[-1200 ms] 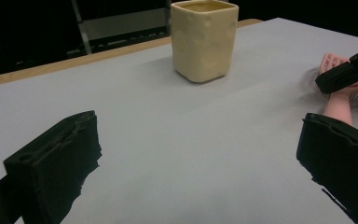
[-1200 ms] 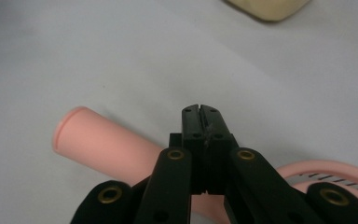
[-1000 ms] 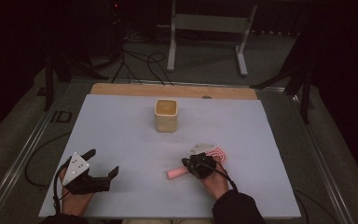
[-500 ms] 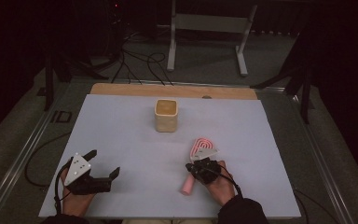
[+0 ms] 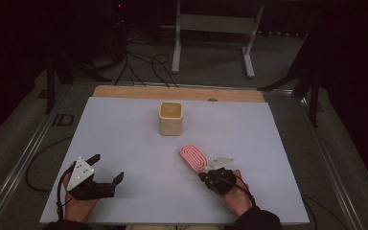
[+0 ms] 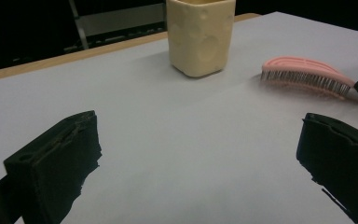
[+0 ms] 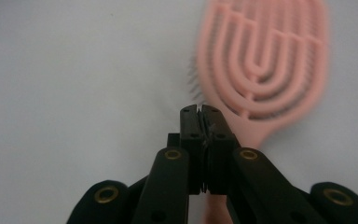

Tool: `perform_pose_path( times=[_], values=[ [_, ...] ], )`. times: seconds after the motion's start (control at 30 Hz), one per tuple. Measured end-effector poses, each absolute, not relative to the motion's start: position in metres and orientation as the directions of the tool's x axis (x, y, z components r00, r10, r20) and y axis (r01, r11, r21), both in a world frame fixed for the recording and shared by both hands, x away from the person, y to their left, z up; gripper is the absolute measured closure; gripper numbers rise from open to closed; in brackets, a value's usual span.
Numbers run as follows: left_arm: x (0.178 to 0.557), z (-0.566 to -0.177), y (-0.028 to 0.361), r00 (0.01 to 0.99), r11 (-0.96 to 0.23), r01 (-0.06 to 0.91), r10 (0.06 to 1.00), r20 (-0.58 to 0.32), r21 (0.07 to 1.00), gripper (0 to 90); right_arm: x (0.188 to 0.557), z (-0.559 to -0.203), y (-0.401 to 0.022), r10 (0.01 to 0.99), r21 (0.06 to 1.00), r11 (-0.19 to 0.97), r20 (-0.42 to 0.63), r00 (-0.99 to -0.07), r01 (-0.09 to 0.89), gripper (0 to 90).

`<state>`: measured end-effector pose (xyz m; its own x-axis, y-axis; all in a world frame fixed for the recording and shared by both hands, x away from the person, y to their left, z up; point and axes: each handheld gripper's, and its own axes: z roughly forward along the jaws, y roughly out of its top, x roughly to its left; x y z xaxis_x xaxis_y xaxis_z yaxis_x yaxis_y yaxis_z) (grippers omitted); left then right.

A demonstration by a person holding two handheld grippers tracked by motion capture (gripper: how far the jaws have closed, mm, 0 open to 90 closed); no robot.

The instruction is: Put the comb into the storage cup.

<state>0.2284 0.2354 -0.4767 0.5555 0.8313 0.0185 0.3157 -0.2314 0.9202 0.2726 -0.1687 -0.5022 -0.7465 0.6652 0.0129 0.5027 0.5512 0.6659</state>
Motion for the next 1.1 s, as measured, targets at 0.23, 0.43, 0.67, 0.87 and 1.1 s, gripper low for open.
perform_pose_path(
  times=[0.23, 0.43, 0.67, 0.87, 1.1],
  values=[
    [0.229, -0.478, 0.234, 0.559, -0.235, 0.319, 0.829, 0.018, 0.918, 0.3, 0.273, -0.505, -0.18, 0.682, 0.669, 0.533, 0.022, -0.731, 0.518, 88.0],
    [0.229, -0.478, 0.234, 0.559, -0.235, 0.319, 0.829, 0.018, 0.918, 0.3, 0.272, -0.506, -0.181, 0.68, 0.672, 0.531, 0.026, -0.732, 0.517, 84.3],
    [0.229, -0.478, 0.236, 0.554, -0.225, 0.317, 0.832, 0.013, 0.921, 0.3, 0.266, -0.489, -0.201, 0.68, 0.773, 0.441, 0.043, -0.732, 0.456, 66.3],
    [0.228, -0.476, 0.24, 0.543, -0.213, 0.311, 0.84, 0.011, 0.926, 0.3, 0.26, -0.467, -0.236, 0.736, 0.868, 0.319, 0.026, -0.676, 0.381, 45.4],
    [0.228, -0.474, 0.245, 0.533, -0.197, 0.304, 0.846, 0.005, 0.932, 0.3, 0.25, -0.461, -0.283, 0.807, 0.928, 0.196, 0.03, -0.589, 0.317, 29.1]
  ],
)
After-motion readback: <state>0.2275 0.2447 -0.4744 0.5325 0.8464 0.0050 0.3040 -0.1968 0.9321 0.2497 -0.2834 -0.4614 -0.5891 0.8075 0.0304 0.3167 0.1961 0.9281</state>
